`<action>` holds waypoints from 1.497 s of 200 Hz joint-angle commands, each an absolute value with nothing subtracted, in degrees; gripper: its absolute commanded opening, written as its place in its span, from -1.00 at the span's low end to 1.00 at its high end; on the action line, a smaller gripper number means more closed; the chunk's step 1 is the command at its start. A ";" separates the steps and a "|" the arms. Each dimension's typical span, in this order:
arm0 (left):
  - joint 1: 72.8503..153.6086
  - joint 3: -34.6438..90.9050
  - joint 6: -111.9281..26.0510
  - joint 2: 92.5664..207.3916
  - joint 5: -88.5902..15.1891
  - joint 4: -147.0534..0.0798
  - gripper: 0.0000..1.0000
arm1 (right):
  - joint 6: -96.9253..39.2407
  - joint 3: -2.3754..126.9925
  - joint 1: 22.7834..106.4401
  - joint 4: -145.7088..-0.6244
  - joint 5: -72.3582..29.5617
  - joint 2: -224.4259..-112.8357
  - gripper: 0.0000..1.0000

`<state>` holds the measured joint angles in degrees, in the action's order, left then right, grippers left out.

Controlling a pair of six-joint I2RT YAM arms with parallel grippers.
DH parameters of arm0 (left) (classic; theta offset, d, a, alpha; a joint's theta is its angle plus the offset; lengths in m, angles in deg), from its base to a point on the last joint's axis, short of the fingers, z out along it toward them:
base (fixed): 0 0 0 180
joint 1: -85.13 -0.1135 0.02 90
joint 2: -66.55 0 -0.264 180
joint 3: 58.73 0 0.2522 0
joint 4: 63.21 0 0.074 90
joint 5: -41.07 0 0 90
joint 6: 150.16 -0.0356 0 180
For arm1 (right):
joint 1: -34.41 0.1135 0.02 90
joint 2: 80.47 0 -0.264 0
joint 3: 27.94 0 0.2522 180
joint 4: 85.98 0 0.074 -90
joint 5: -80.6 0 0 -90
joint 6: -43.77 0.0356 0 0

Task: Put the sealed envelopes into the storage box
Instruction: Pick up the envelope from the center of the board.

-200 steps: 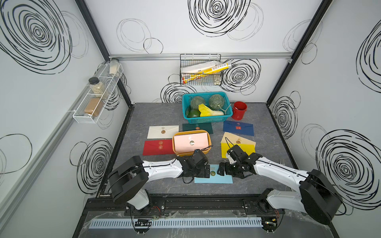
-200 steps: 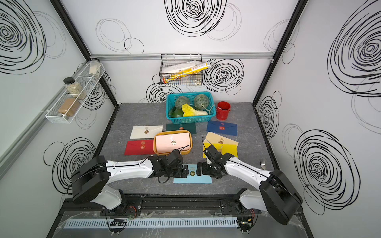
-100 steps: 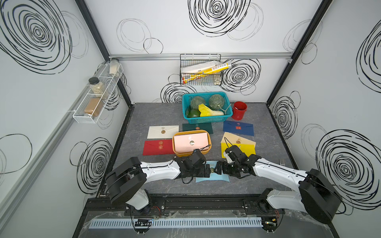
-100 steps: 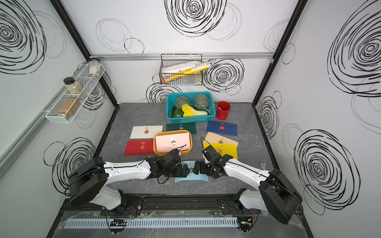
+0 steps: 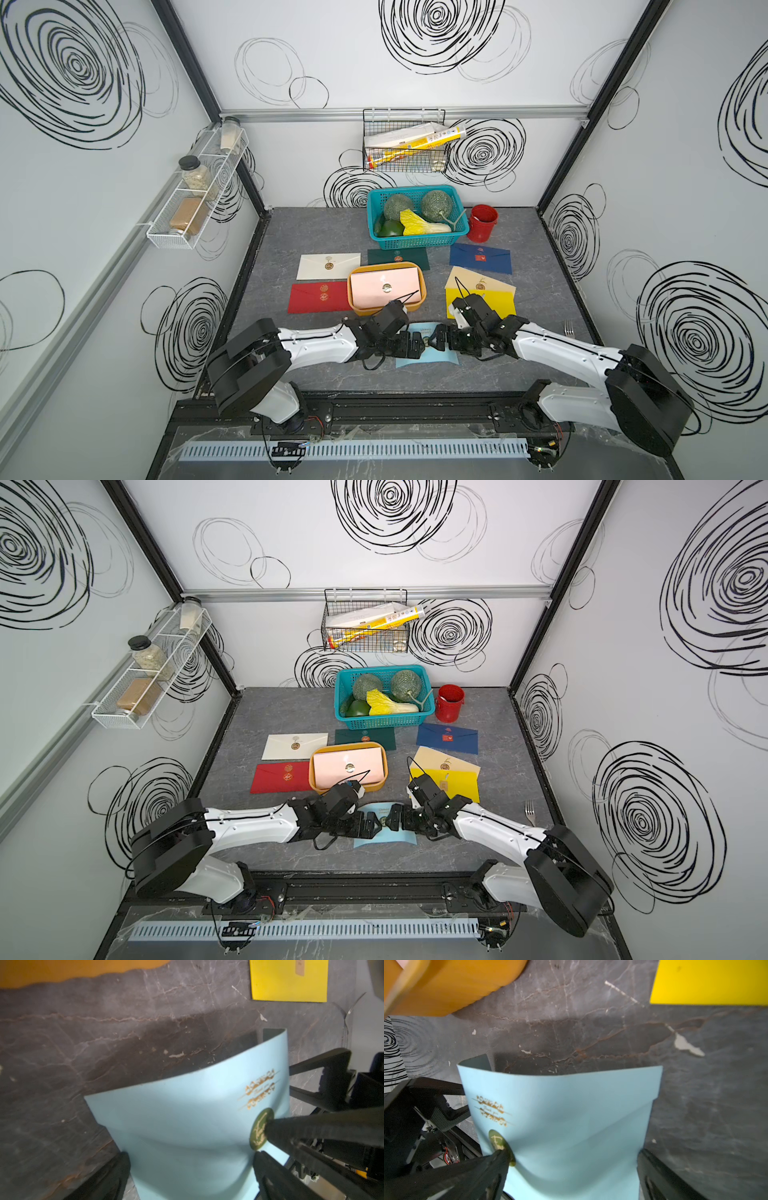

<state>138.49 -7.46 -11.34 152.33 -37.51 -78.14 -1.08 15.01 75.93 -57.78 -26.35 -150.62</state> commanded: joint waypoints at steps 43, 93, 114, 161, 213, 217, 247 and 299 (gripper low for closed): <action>137.97 -9.00 -15.20 155.50 -31.20 -81.53 0.98 | -1.99 13.59 76.42 -63.52 -29.06 -150.57 0.99; 136.77 -10.07 -16.57 153.53 -29.80 -80.84 0.98 | -2.29 13.90 75.42 -63.87 -29.69 -152.72 0.99; 135.13 -10.93 -14.70 152.83 -28.14 -78.84 0.98 | -1.63 13.02 74.68 -64.66 -30.40 -153.15 1.00; 134.26 -11.05 -13.00 152.09 -26.46 -76.49 0.98 | -2.07 13.04 73.51 -64.81 -31.09 -154.63 1.00; 134.08 -11.95 -11.61 151.27 -27.29 -75.26 0.98 | -0.24 12.96 73.16 -67.10 -32.78 -155.08 1.00; 133.94 -12.08 -11.56 151.28 -27.32 -75.26 0.98 | -0.62 13.22 72.76 -66.65 -32.78 -155.17 0.99; 133.26 -12.84 -11.18 151.58 -28.19 -75.86 0.98 | -3.87 14.92 70.12 -63.42 -32.06 -154.90 0.99; 132.55 -13.86 -9.10 151.72 -27.99 -73.42 0.98 | -7.95 15.55 70.09 -60.41 -30.45 -156.96 0.90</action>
